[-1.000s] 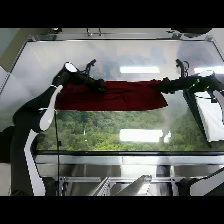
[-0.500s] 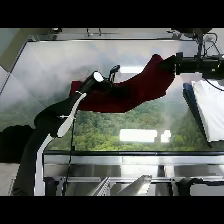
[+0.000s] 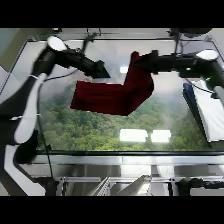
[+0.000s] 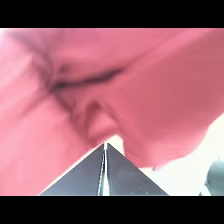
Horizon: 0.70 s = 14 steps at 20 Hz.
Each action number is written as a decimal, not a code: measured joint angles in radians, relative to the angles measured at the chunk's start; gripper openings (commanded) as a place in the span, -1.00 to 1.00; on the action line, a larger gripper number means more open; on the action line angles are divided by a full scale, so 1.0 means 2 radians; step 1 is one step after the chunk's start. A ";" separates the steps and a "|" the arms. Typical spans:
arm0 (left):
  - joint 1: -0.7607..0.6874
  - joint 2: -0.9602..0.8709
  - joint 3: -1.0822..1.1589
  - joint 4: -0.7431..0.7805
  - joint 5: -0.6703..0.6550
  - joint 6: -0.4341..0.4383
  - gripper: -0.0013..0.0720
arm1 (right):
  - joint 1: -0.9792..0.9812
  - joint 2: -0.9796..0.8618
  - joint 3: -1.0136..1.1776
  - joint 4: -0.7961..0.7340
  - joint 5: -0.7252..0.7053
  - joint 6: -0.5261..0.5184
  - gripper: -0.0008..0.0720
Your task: Fold the shirts.
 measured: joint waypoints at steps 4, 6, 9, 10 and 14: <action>0.080 0.075 -0.057 0.000 -0.028 0.001 -0.96 | 0.126 -0.083 0.059 -0.005 -0.093 -0.006 -0.93; 0.110 0.099 -0.093 0.000 -0.027 0.010 -0.97 | 0.184 -0.152 0.118 -0.005 -0.130 -0.010 0.20; 0.141 0.117 -0.146 -0.001 -0.029 0.025 -0.97 | 0.245 -0.251 0.204 0.013 -0.159 -0.014 0.79; 0.148 0.120 -0.162 -0.001 -0.030 0.029 -0.97 | 0.258 -0.275 0.224 0.035 -0.165 -0.017 0.70; 0.171 0.126 -0.202 -0.004 -0.028 0.042 -0.96 | 0.256 -0.295 0.259 0.105 -0.136 -0.052 -0.95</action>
